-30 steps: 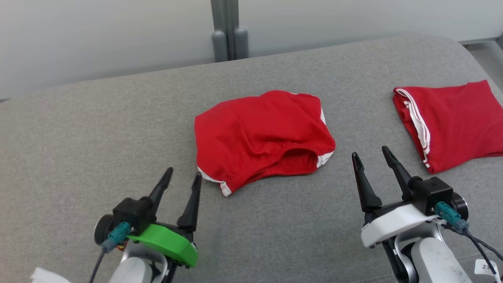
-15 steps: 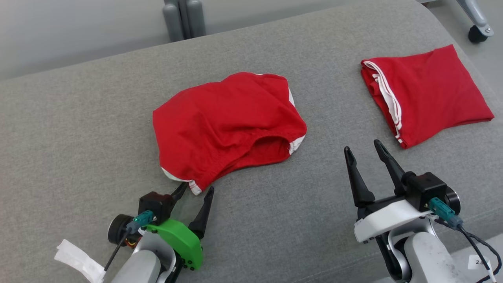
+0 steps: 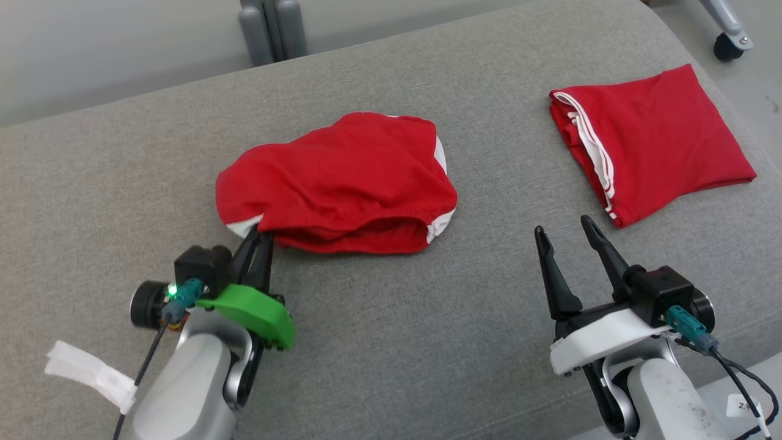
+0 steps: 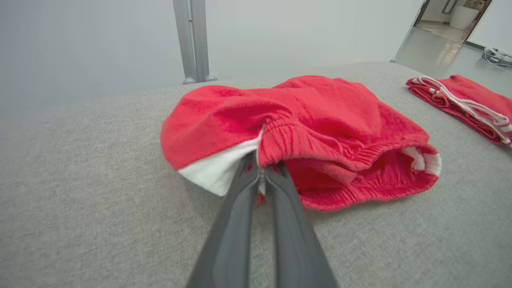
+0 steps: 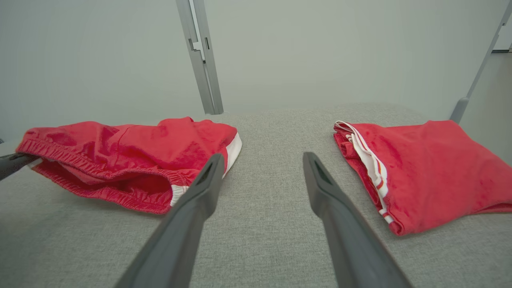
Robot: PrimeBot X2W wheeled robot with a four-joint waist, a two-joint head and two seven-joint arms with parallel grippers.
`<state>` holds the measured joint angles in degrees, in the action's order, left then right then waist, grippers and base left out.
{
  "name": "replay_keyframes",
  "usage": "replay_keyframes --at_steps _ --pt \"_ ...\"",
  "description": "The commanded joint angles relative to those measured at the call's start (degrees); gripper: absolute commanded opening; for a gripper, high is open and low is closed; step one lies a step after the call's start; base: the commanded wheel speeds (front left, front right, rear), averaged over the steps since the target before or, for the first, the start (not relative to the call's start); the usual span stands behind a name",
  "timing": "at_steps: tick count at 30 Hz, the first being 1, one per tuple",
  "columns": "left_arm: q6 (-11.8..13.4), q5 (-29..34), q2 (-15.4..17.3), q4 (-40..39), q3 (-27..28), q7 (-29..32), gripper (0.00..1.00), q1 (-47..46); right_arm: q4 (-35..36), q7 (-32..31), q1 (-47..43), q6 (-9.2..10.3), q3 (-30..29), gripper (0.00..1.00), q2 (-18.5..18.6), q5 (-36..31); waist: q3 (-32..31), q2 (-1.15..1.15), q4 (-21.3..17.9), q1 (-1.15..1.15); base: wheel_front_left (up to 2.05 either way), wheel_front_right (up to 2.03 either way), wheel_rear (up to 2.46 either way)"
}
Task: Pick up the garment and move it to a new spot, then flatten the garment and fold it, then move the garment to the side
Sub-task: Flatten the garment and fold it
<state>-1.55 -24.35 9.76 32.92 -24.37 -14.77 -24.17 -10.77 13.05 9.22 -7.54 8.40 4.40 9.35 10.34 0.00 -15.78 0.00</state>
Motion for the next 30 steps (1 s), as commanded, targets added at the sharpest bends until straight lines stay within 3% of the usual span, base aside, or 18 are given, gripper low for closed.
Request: replay_keyframes --at_steps 1,5,11,17,23,27,30 --pt "-0.7 0.9 0.2 -1.7 0.4 -0.4 0.00 -2.0 -0.1 0.3 0.5 0.10 -0.1 1.00 0.2 -0.3 -0.2 0.00 0.2 0.00 0.00 0.00 0.00" --pt "-3.1 2.3 -0.6 -7.5 0.3 -0.4 0.00 -5.7 -0.1 0.2 0.5 0.11 -0.2 1.00 0.1 -0.4 -0.6 0.00 0.6 0.00 0.00 0.00 0.00" --pt "-5.4 2.5 -2.8 -9.6 -4.2 -0.4 0.00 -13.8 -0.4 0.3 0.7 0.10 0.4 1.00 0.1 0.0 -1.3 0.00 0.3 0.00 0.00 0.00 0.00" --pt "-5.9 -0.7 -4.8 -12.4 -8.0 -0.5 0.00 -23.1 -0.8 0.5 1.1 0.11 0.7 1.00 -0.3 0.1 -1.4 0.00 -0.9 0.00 0.00 0.00 0.00" --pt "-6.0 -7.8 -5.8 -21.6 -10.6 -0.4 0.00 -29.2 -0.9 0.7 1.1 0.11 0.3 1.00 -0.4 0.0 -0.8 0.00 -1.1 0.00 0.00 0.00 0.00" --pt "-6.0 -12.9 -5.5 -26.0 -10.0 -0.4 0.00 -27.4 -1.0 0.9 1.4 0.10 0.2 1.00 -0.6 0.0 -0.2 0.00 -0.3 0.00 0.00 0.00 0.00" --pt "-6.0 -13.8 -3.3 -23.8 -9.2 -0.3 0.00 -24.5 -1.1 1.0 1.6 0.10 0.2 1.00 -0.6 -0.1 0.3 0.00 0.8 0.00 0.00 0.00 0.00"
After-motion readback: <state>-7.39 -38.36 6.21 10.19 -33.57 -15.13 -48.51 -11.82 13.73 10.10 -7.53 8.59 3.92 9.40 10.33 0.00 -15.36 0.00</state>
